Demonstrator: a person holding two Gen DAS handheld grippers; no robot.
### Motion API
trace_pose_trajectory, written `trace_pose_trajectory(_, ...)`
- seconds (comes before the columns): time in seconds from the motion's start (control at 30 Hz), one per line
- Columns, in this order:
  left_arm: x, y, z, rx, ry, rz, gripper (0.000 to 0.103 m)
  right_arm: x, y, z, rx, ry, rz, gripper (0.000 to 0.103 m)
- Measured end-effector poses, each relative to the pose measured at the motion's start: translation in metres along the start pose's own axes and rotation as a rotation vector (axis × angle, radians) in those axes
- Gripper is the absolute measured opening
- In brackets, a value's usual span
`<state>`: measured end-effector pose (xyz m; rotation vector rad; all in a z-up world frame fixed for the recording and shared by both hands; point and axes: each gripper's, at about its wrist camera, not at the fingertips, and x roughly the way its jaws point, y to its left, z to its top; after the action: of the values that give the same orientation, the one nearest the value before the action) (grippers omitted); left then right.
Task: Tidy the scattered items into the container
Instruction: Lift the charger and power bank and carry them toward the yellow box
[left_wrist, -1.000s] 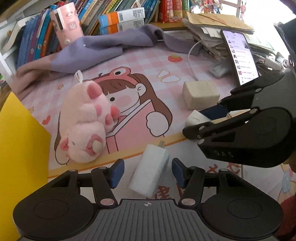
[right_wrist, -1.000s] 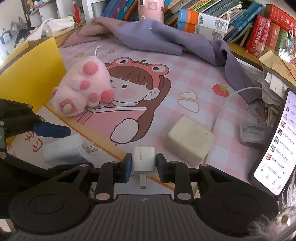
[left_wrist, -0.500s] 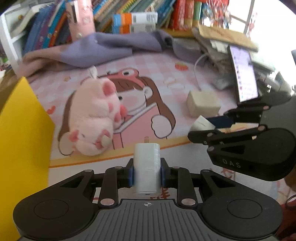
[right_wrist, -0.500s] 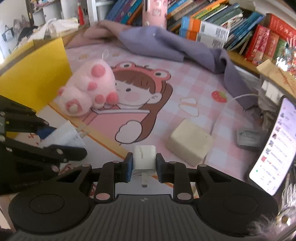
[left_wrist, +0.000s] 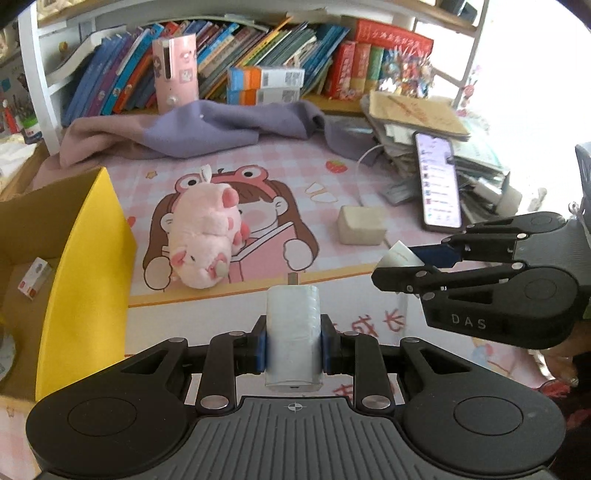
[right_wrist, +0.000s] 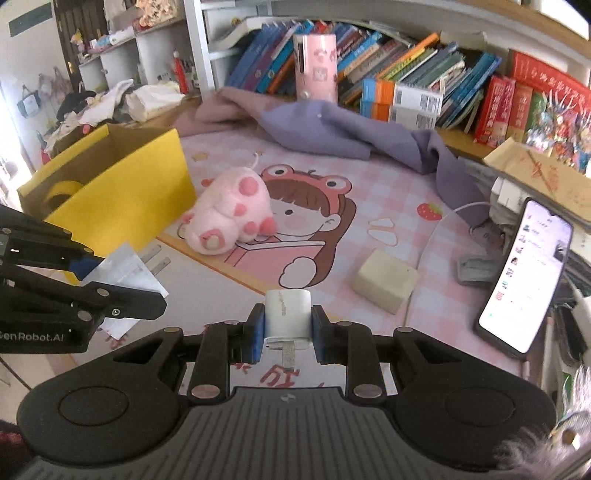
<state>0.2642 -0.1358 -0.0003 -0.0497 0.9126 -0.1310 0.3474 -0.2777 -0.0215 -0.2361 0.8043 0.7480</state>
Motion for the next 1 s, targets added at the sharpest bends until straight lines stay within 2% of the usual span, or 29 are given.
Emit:
trace_pose_trajectory(0.23, -0.019, 0.003, -0.023, 0.019, -0.033, -0.054, 0.025, -0.017, 0.023, -0.014, 0.025, 0.005, -0.047, 0.024)
trace_pose_trajectory(0.5, -0.051, 0.024, -0.053, 0.053, -0.093, -0.126, 0.025, -0.046, 0.072, -0.025, 0.035, -0.039, -0.156, 0.024)
trace_pose_trajectory(0.73, -0.086, 0.053, -0.094, 0.059, -0.104, -0.171, 0.025, -0.062, 0.132, -0.043, 0.046, -0.042, -0.213, 0.024)
trace_pose_trajectory(1.0, -0.130, 0.086, -0.147, 0.059, -0.112, -0.173, 0.025, -0.076, 0.211, -0.076, 0.050, -0.028, -0.215, 0.024)
